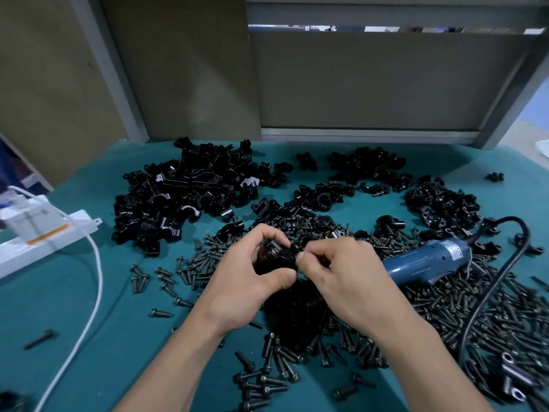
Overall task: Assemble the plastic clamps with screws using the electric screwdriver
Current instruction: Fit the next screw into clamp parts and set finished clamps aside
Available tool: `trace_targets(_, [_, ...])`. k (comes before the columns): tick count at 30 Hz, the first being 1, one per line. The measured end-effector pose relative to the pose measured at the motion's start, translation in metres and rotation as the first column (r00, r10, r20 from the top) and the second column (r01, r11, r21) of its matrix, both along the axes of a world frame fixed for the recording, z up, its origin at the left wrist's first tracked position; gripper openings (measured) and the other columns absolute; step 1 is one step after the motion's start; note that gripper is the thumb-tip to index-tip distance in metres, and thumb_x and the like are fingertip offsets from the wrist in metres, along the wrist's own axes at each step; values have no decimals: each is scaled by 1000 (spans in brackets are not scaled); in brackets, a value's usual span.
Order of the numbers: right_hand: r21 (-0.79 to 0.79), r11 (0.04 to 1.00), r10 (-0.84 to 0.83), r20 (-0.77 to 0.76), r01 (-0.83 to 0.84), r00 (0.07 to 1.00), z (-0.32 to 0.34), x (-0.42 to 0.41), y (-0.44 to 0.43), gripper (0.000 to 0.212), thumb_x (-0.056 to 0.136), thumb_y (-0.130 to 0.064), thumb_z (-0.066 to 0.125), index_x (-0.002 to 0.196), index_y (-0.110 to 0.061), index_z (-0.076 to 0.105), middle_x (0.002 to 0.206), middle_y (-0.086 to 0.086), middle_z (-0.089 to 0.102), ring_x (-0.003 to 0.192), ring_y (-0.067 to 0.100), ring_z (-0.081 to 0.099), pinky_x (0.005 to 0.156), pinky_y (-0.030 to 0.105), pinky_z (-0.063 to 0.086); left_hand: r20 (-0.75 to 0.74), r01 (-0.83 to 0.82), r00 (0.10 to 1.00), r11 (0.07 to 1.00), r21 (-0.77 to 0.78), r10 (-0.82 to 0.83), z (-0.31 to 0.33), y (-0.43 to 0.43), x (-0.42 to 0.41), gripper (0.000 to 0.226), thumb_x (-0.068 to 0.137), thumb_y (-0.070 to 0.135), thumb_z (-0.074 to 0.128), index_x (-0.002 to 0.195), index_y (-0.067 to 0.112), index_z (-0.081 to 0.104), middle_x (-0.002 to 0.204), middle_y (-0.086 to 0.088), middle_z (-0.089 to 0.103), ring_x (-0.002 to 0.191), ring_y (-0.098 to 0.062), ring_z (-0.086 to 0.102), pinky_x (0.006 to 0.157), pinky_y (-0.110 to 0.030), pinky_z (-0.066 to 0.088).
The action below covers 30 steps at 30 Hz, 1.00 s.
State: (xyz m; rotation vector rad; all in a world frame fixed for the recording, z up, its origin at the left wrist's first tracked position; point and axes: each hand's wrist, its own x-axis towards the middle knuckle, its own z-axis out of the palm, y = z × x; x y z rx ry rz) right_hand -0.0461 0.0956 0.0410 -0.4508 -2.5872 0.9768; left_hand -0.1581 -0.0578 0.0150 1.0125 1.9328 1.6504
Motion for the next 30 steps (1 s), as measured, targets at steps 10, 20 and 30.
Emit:
trace_targets(10, [-47,999,19,-65,-23,998,2,-1,-5,24,94,-20,71,78,-37,67,71,-21,67,64,2,62,57,14,46,-27,10,1000,1000,-23,-10,1,-1,-1,33,78,29,81,105,38,64,78,10,70,69,-11,65,65,-32,54])
trace_targets(20, [-55,998,22,60,-19,998,6,-2,-4,27,99,-25,65,72,-24,64,55,-12,59,46,6,47,44,21,38,-45,-8,999,1000,-13,7,1,1,6,35,77,25,82,104,38,64,82,4,74,71,-13,70,64,-30,57])
trace_targets(30, [-153,979,145,56,-135,988,20,7,5,19,92,-18,77,76,-25,69,68,-11,73,60,12,69,60,34,60,342,152,924,986,75,-169,6,0,4,28,78,12,76,100,24,63,64,-2,62,47,-14,49,42,-20,37])
